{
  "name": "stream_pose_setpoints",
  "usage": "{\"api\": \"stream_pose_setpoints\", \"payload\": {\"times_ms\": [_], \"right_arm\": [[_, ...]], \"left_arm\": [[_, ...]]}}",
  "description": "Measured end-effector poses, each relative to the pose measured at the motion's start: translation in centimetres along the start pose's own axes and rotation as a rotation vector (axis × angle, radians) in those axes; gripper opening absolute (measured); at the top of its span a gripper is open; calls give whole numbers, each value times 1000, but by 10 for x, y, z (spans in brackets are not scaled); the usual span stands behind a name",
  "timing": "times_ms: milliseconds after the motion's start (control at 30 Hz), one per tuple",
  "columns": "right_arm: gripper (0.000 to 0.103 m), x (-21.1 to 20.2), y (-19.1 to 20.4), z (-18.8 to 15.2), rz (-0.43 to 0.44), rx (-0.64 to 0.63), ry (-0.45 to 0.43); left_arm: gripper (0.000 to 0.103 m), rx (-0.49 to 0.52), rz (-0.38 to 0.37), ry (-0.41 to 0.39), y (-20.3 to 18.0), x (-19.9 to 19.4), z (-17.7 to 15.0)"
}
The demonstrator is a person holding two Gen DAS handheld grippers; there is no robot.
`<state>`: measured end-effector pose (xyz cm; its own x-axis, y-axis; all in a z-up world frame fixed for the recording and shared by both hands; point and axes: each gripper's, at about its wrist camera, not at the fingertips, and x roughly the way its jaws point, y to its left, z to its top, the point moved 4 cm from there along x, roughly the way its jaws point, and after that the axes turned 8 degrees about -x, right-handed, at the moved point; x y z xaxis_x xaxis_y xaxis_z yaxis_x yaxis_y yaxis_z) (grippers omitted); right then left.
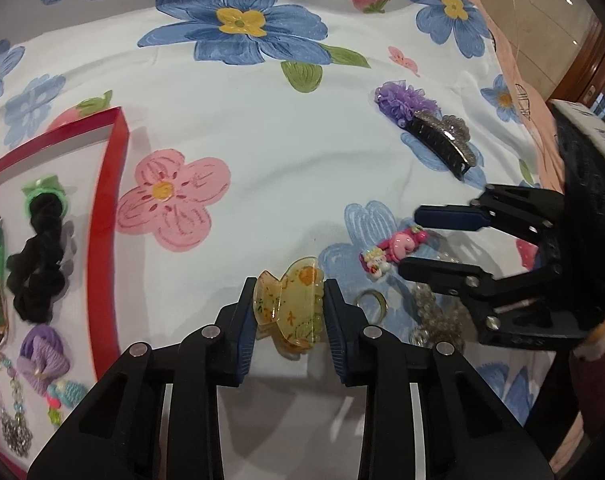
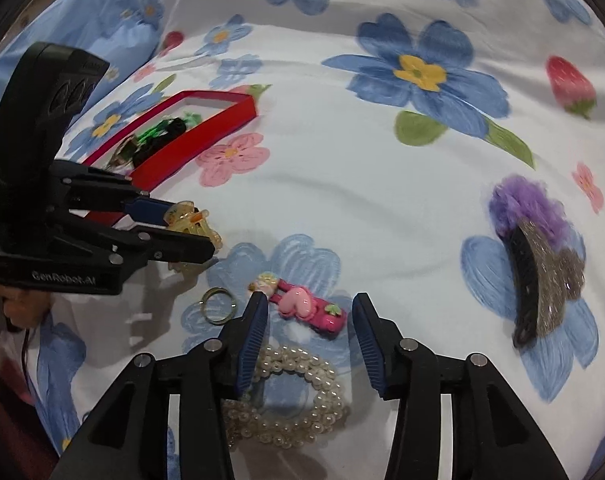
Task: Organize jewelry
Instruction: 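Grasp the yellow hair claw with the left tool while the right tool grasps the pink hair clip, then carry the yellow hair claw and pink hair clip into the box lid and release both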
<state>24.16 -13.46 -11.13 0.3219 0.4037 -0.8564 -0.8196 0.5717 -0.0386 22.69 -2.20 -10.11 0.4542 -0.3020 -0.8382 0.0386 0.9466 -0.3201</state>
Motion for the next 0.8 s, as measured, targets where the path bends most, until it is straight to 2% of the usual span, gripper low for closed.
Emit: {"api": "stream_pose_setpoints", "payload": {"times_ms": [200,300,400,600,800], "right_arm": [[46,18,8,1,-17,-124,75],[37,17,9,2,-28,-130,81],[36,10,8,3,-30,-82,63],[36,-11,12,1,16,103,-10],[36,-31,46,8,83,201,-92]], "left_arm": [[29,-39,-21,-12,8,-19,-10],[29,-56,-22,-28,14,-30,-15],[29,-79,-28,-49,21,-42,-19],[29,-122,-29,-88,35,-66,-30],[29,-167,-12,-131,55,-92,-47]]}}
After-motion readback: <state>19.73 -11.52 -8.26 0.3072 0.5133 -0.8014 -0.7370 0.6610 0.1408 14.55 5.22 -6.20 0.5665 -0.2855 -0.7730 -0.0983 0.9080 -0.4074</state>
